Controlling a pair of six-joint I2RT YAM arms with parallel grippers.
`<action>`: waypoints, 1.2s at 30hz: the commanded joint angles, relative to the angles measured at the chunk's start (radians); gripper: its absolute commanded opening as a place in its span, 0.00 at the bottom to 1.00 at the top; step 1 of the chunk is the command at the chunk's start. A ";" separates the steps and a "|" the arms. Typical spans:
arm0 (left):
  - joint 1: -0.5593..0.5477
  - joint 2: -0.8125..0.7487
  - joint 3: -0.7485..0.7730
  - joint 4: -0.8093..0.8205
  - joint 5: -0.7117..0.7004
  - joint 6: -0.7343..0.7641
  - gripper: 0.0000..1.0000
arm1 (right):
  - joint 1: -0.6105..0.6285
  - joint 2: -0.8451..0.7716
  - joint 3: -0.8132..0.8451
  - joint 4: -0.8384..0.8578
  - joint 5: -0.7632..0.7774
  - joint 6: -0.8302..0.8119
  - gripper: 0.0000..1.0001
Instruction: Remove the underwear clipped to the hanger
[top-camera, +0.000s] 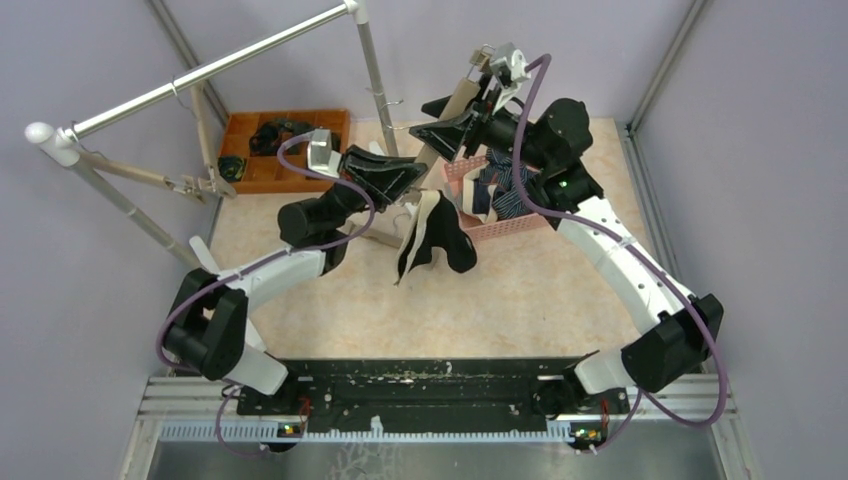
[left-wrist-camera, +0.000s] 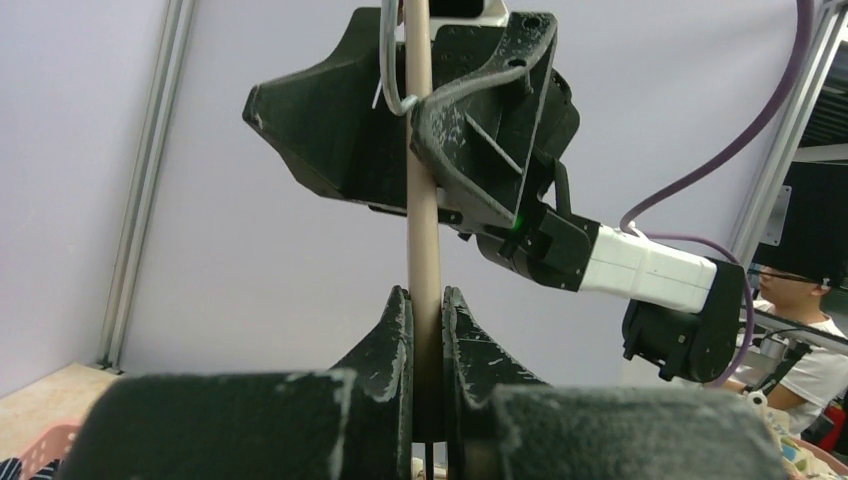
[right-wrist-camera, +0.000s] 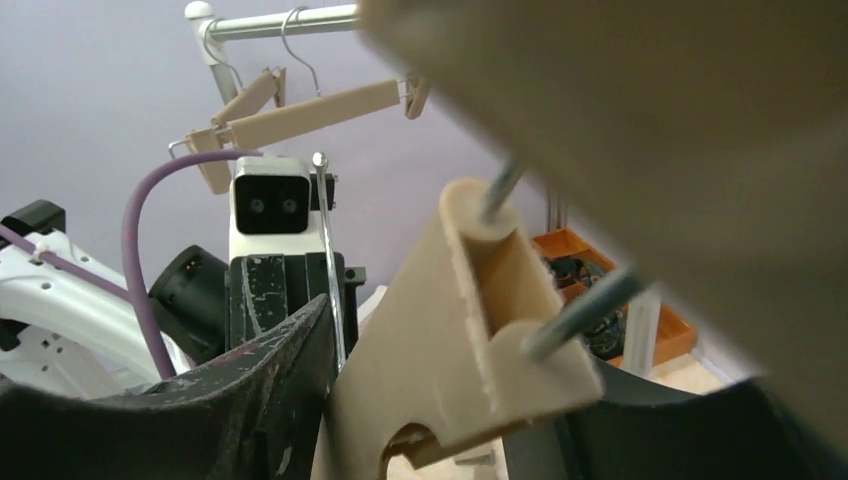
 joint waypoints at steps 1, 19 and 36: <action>-0.008 -0.070 -0.024 0.194 0.029 0.047 0.00 | 0.004 0.027 0.069 0.042 0.010 -0.001 0.58; 0.008 -0.132 -0.107 0.146 -0.148 0.176 0.00 | 0.004 0.029 0.079 0.031 -0.041 0.010 0.68; 0.039 0.004 -0.054 0.268 -0.152 -0.034 0.22 | 0.013 0.033 0.093 0.059 -0.030 0.026 0.00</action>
